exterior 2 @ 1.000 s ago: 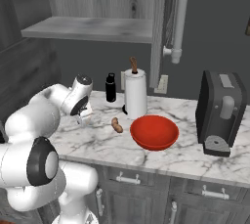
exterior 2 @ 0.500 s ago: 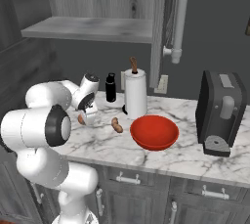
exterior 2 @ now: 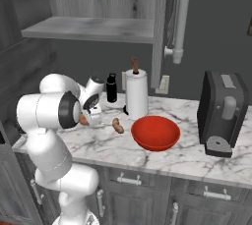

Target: Pick both bowls and place them on the counter. Then place the onion in one bowl and place the potato in the other bowl.

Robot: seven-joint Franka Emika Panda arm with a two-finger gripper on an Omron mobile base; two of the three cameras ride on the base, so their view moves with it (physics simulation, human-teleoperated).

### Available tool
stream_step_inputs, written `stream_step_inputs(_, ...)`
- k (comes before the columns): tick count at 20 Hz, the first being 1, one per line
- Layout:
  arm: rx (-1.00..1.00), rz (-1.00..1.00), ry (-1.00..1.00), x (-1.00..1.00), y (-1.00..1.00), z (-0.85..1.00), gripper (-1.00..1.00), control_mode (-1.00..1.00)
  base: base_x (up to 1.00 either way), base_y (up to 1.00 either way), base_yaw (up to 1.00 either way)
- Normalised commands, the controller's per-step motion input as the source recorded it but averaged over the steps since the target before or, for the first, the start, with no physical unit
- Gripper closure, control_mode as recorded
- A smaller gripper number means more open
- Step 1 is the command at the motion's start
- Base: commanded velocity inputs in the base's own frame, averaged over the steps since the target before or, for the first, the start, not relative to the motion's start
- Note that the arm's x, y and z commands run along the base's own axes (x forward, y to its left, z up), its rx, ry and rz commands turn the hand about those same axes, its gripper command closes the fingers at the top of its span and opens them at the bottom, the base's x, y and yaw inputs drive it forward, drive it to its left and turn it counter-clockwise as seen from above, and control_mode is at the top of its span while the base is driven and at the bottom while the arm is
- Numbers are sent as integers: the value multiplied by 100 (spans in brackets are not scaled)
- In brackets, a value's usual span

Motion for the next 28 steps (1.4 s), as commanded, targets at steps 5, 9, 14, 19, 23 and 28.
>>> stream_step_inputs(5,0,0,2,27,4,-21,-100,-100,0,0,0)
stream_step_inputs(9,0,0,0,37,5,-2,-100,-100,0,0,0)
stream_step_inputs(14,0,0,2,25,8,-15,-100,-100,0,0,0)
stream_step_inputs(19,-2,0,2,1,14,-23,-100,-100,0,0,0)
stream_step_inputs(23,0,0,0,-14,11,-10,-100,-100,0,0,0)
stream_step_inputs(28,0,0,0,-26,12,-5,-100,-100,0,0,0)
